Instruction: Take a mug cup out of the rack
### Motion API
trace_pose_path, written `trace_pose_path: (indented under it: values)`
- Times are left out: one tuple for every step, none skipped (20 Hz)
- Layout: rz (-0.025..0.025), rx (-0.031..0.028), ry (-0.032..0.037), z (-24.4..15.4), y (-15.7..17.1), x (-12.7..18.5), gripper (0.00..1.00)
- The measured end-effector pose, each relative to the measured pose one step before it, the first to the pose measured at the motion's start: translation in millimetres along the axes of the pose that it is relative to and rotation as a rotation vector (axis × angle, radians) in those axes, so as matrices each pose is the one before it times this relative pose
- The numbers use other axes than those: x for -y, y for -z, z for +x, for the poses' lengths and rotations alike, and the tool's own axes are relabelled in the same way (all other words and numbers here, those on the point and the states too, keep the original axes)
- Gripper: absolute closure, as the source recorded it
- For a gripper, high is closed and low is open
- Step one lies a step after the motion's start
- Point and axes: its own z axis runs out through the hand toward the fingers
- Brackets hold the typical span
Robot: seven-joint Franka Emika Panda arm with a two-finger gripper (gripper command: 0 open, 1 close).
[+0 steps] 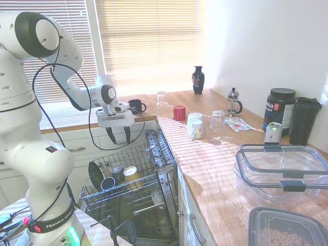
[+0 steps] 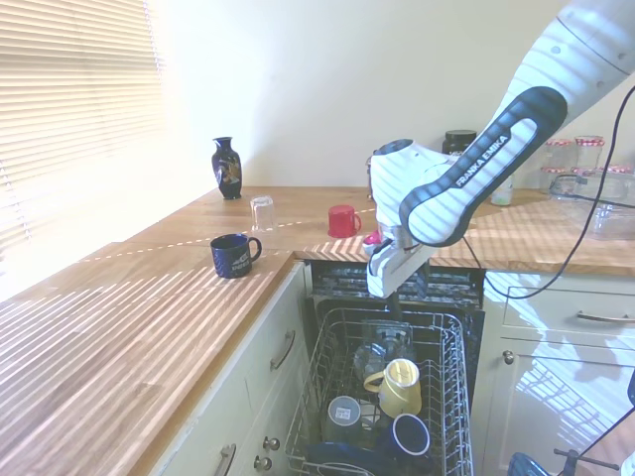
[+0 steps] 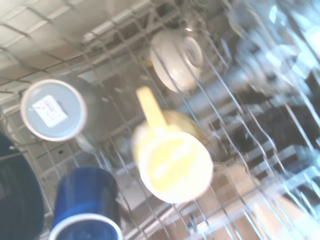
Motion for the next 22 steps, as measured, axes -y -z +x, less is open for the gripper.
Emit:
trace_pose_path:
  values:
    - [-0.00582, -0.00771, 0.02986, -1.32, -3.20, 12.21, 0.00]
    - [-0.00710, -0.00486, 0.02812, -0.91, -3.64, 11.15, 0.00]
    - [-0.01021, -0.00653, 0.02972, 0.22, -4.09, 9.93, 0.00]
    - [-0.01374, -0.00645, 0.02667, 1.30, -5.16, 8.41, 0.00]
    - [-0.01414, -0.00259, 0.02346, 1.36, -5.92, 6.92, 0.00]
    - [-0.01270, -0.00233, 0.02326, 1.42, -6.70, 6.99, 0.00]
    - [-0.01055, 0.00196, 0.02072, 0.85, -7.89, 6.45, 0.00]
    - [-0.01016, 0.00350, 0.02025, 0.75, -8.90, 6.00, 0.00]
    - [-0.01186, 0.00487, 0.02331, 0.07, -10.30, 6.03, 0.00]
    - [-0.01005, 0.00812, 0.02088, -0.41, -11.25, 5.73, 0.00]
    - [-0.00633, 0.01338, 0.02338, -1.57, -11.96, 5.00, 0.00]
    - [-0.00348, 0.01350, 0.02142, -2.21, -11.87, 4.05, 0.00]
    - [0.00188, 0.00930, 0.02010, -0.17, -10.61, 3.22, 0.00]
    - [0.00367, 0.00728, 0.01762, 0.66, -9.86, 1.22, 0.00]
    - [0.00632, 0.00451, 0.01362, 1.17, -9.10, -0.53, 0.00]
    - [0.00797, 0.00261, 0.01259, 1.84, -8.83, -1.45, 0.00]
    - [0.00881, -0.00019, 0.01017, 2.04, -7.21, -1.78, 0.00]
    - [0.01045, -0.00387, 0.00956, 2.22, -6.06, -1.81, 0.00]
    - [0.00842, -0.00610, 0.00809, 2.16, -5.83, -1.86, 0.00]
    - [0.00566, -0.00550, 0.00965, 0.95, -5.47, -1.05, 0.00]
    - [0.00707, -0.00411, 0.00825, 0.29, -5.06, 0.08, 0.00]
    - [0.00680, -0.00447, 0.00805, -0.16, -5.45, 0.65, 0.00]
